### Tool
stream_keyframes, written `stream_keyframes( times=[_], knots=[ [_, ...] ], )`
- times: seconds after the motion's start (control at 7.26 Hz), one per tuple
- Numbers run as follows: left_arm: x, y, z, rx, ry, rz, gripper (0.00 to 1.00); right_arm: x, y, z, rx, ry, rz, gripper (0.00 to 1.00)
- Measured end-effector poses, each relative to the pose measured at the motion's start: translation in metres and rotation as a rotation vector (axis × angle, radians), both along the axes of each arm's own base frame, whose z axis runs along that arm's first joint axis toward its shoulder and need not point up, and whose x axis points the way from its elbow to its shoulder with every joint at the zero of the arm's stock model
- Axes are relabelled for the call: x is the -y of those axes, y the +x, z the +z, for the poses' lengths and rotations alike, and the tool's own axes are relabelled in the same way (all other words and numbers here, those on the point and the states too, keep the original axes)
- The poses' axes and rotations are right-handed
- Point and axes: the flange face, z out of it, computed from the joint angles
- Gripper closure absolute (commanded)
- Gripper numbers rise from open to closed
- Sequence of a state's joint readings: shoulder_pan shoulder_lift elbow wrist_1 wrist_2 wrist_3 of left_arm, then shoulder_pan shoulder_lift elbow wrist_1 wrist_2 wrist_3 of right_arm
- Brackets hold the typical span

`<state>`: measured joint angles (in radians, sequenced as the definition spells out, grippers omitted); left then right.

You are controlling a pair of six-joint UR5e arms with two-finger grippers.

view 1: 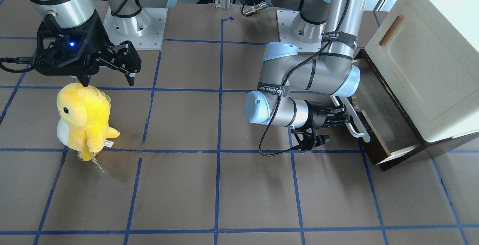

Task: Pull drawer sideways
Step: 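Pull the handle with the left gripper, sliding the drawer out sideways, then open the left gripper and lift it away from the handle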

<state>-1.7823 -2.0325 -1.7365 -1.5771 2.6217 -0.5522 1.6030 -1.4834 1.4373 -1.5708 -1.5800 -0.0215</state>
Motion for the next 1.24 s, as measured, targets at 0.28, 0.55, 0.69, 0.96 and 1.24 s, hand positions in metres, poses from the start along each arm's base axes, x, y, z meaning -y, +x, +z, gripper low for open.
stream_keyframes(
  times=[0.28,0.55,0.69,0.96,1.24],
  knots=[
    [0.002,-0.001,0.004,-0.001,-0.008,-0.002,0.0,0.0,0.0,0.0,0.0,0.0,0.0,0.0],
    [0.004,-0.006,0.021,-0.068,-0.016,0.02,0.0,0.0,0.0,0.0,0.0,0.0,0.0,0.0],
    [0.01,-0.013,0.04,-0.166,-0.03,0.055,0.0,0.0,0.0,0.0,0.0,0.0,0.0,0.0],
    [0.024,-0.034,0.095,-0.41,-0.105,0.122,0.0,0.0,0.0,0.0,0.0,0.0,0.0,0.0],
    [0.013,-0.045,0.163,-0.63,-0.172,0.145,0.0,0.0,0.0,0.0,0.0,0.0,0.0,0.0]
  ],
)
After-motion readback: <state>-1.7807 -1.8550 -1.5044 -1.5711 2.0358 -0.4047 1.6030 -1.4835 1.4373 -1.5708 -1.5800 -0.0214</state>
